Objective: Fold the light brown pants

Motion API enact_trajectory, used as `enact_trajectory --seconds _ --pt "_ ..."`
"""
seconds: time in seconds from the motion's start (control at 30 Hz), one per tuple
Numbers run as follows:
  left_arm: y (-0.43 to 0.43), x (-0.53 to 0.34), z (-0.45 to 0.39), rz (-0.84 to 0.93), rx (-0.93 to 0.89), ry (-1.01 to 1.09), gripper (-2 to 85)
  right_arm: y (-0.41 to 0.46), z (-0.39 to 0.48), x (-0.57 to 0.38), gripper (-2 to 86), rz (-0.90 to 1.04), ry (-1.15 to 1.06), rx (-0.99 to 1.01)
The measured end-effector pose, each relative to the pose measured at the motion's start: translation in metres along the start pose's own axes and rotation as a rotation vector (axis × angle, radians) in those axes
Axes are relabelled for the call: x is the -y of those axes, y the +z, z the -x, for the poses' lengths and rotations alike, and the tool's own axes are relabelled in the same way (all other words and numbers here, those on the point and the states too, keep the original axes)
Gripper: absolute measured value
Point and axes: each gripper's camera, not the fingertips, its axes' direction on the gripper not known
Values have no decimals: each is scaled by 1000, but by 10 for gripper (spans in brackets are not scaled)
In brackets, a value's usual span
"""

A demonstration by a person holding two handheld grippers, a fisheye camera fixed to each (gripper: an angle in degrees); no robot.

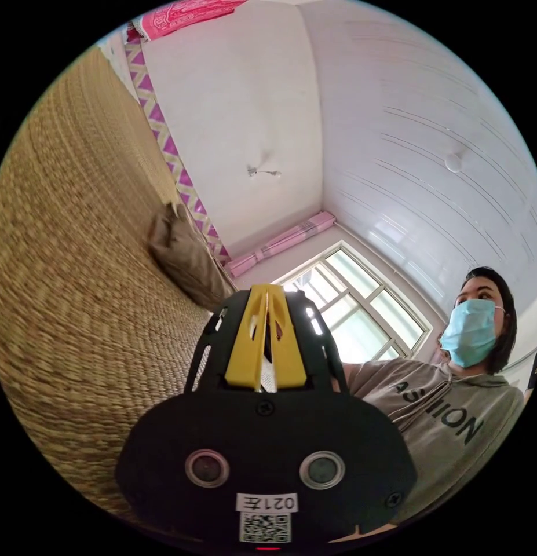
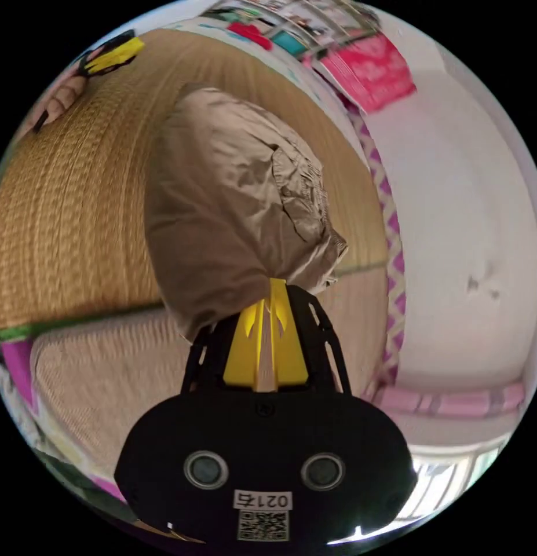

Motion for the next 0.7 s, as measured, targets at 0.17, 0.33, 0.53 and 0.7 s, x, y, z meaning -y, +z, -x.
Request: enact_trajectory --seconds 0.17,0.33,0.53,0.7 --pt "42 19 -24 93 122 17 -9 -2 27 -144 -6 215 211 76" --pt "109 32 -59 218 183 68 -9 -16 62 -135 -2 149 218 -74" --pt "188 35 -83 315 126 28 -9 31 -18 -94 4 -66 509 190" --pt "219 45 -107 343 151 35 -8 60 -23 -151 28 -153 501 443"
